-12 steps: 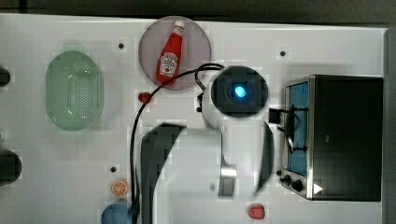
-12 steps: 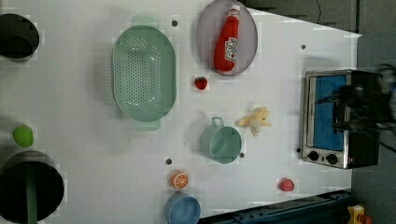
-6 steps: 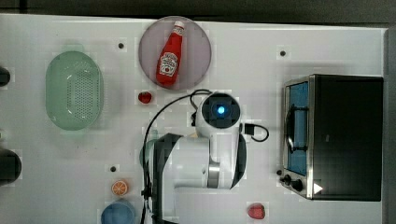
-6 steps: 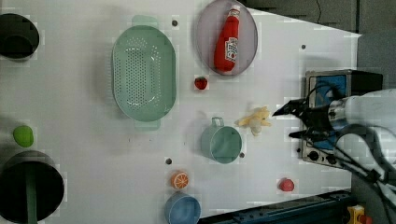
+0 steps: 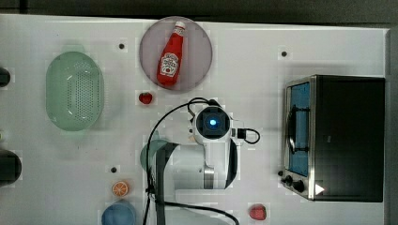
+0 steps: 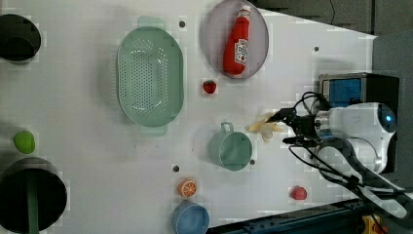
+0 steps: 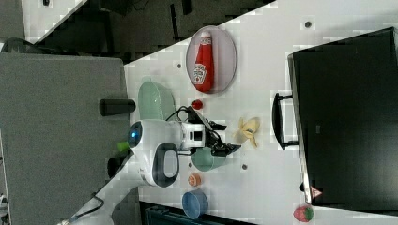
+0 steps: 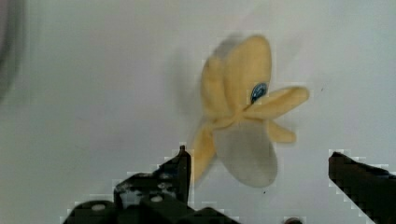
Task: Pick banana from table and place on oven.
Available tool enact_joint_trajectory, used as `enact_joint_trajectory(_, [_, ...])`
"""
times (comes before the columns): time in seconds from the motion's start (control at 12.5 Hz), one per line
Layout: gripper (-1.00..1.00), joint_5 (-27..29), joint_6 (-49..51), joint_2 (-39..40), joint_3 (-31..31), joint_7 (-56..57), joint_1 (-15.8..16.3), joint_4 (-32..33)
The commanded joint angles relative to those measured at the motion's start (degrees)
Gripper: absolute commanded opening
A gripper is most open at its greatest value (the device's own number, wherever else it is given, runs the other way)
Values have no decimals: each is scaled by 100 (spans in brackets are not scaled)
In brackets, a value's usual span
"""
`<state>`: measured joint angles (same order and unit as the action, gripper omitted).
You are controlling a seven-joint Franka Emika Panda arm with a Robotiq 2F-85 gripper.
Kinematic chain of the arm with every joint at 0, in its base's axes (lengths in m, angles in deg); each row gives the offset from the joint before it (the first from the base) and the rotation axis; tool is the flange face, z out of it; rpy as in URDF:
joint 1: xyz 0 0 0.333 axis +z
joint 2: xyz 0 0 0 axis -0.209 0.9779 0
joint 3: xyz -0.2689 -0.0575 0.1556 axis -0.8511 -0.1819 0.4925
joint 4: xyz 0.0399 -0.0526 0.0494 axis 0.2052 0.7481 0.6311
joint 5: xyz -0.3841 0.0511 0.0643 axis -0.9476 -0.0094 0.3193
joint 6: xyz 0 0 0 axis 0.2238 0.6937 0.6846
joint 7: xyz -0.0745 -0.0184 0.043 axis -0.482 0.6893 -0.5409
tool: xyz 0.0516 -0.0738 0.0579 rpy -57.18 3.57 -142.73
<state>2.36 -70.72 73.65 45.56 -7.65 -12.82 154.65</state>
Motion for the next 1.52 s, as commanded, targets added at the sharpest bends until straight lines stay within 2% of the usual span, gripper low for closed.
enact_joint_trajectory(0.08, [100,53,-605,425,-85,-161,-30,-59])
enact_joint_trajectory(0.24, [93,53,-844,654,-77,-161,-26,-57])
enact_joint_trajectory(0.56, [-6,53,-953,699,-17,-162,-25,-50])
enact_joint_trajectory(0.72, [-48,53,-954,686,-15,-162,-24,-49])
enact_joint_trajectory(0.96, [-50,53,-946,391,-11,-162,-23,-51])
enact_joint_trajectory(1.2, [-50,53,-716,-510,-4,-162,-22,-103])
enact_joint_trajectory(1.52, [-50,56,1332,-1683,5,-162,-7,-747])
